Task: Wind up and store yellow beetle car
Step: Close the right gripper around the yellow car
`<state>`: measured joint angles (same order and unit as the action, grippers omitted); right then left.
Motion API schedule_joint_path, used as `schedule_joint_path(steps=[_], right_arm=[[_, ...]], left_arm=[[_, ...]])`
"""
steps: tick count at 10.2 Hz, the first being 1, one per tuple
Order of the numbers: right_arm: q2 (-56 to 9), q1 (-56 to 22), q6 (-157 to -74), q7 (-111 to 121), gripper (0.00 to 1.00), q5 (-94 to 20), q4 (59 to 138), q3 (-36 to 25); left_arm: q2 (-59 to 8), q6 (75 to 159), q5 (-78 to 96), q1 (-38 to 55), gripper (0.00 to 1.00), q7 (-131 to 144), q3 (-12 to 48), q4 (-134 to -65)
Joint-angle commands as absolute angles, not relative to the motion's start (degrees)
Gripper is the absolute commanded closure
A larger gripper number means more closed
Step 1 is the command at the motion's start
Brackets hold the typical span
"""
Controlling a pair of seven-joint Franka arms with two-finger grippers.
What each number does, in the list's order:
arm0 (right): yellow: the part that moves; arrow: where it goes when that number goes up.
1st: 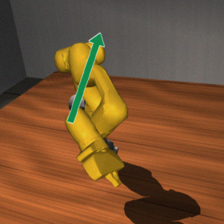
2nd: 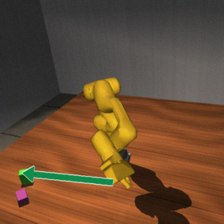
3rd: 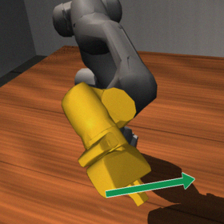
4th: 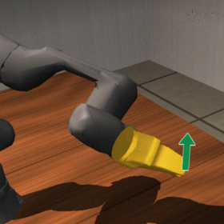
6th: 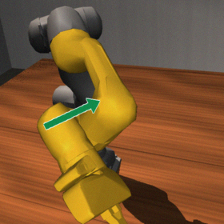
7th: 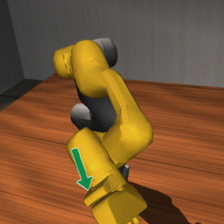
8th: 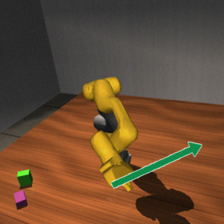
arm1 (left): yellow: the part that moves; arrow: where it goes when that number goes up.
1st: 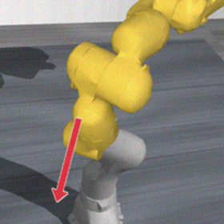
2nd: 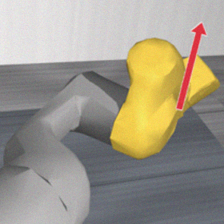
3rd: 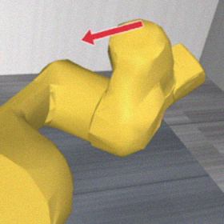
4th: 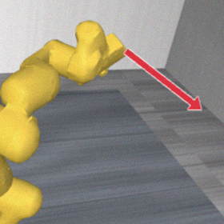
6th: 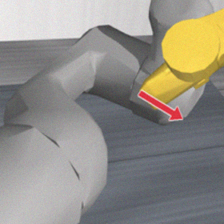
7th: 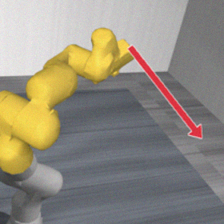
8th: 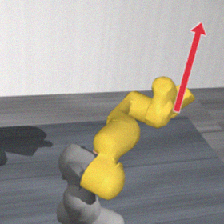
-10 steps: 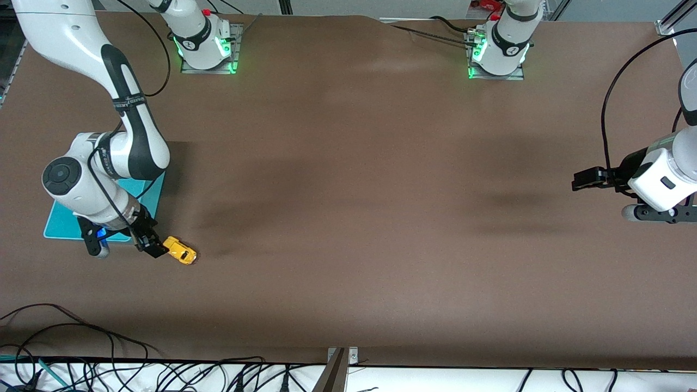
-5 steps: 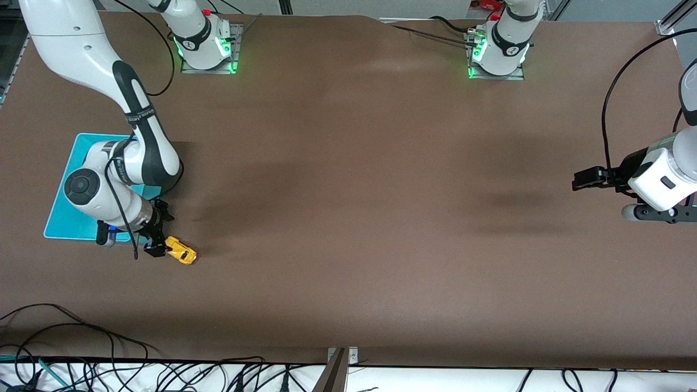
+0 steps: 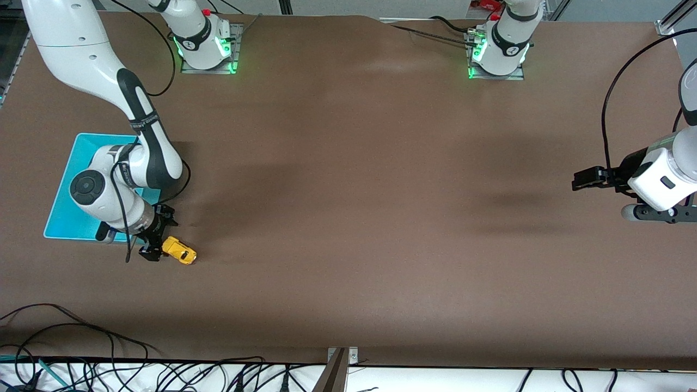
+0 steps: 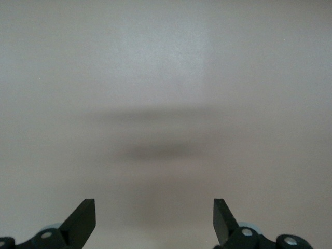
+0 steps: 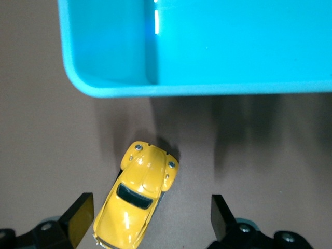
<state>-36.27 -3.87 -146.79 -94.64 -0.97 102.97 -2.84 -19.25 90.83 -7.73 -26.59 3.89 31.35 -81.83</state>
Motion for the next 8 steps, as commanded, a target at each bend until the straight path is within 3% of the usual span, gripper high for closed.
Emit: schedule_joint_path(steps=[1, 5, 8], right_arm=[[-37.8, -3.8, -148.7, -95.5, 0.00, -0.1, 102.6, -2.8], [-38.3, -3.8, -149.1, -95.1, 0.00, 0.2, 102.5, -2.8], [-38.8, -3.8, -149.4, -95.0, 0.11, 1.2, 102.5, -2.8]], left_arm=[[-19.4, 90.1, -7.3, -26.5, 0.00, 2.4, 31.1, -80.9], [-19.4, 90.1, -7.3, -26.5, 0.00, 2.4, 31.1, -80.9], [-19.4, 90.1, -7.3, -26.5, 0.00, 2.3, 31.1, -80.9]])
